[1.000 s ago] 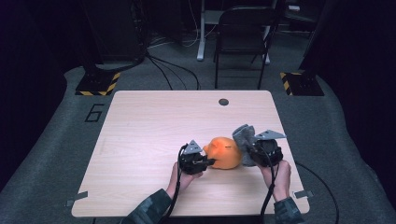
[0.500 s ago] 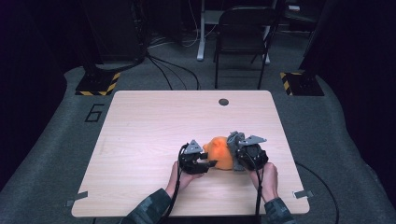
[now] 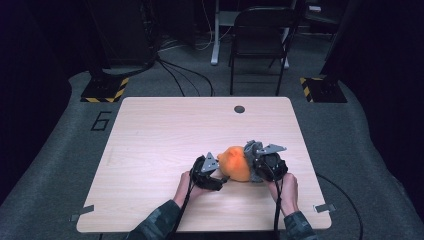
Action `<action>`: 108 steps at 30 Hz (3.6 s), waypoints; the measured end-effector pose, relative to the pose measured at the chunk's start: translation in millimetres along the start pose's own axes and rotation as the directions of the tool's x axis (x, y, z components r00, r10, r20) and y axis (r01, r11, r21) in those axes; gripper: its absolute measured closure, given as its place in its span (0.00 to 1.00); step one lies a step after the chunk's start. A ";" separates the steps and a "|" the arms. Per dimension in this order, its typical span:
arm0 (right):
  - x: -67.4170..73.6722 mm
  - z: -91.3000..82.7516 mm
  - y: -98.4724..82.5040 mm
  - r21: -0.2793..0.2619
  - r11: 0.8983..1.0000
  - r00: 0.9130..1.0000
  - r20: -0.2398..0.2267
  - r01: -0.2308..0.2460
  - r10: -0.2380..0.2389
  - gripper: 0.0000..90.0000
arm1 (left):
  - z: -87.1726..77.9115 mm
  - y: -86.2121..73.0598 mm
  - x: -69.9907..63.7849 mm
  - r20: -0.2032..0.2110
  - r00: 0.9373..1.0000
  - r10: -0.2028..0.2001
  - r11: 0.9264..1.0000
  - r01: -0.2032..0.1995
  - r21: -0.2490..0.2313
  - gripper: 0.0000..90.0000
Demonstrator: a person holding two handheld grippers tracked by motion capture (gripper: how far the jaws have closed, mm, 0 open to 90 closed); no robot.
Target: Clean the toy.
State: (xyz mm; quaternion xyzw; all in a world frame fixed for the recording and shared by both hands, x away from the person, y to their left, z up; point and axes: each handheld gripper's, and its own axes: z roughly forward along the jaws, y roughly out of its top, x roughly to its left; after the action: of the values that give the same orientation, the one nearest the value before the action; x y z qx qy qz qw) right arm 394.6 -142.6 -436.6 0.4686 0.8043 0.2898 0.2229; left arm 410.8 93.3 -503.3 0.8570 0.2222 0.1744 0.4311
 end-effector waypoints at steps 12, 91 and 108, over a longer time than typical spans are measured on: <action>-1.3 2.8 -1.2 -0.014 1.000 1.000 -0.014 -0.003 0.003 0.81 | 11.3 -6.0 -1.4 -0.025 0.991 0.135 0.990 -0.135 -0.028 0.61; 41.3 -27.0 26.4 -0.093 0.992 0.993 -0.066 0.089 -0.096 0.80 | -8.4 -3.4 0.1 0.209 0.887 -0.411 0.906 0.423 -0.016 0.87; -7.1 -11.4 0.3 -0.009 1.000 1.000 0.013 -0.010 0.010 0.80 | -6.3 -1.6 -2.8 0.209 0.902 -0.379 0.920 0.392 -0.024 0.86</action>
State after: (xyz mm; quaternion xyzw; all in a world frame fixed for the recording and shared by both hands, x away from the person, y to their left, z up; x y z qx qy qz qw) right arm 390.8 -151.7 -427.4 0.4736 0.7990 0.2914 0.2289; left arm 404.9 96.8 -501.3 0.7946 0.3370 0.0059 0.5049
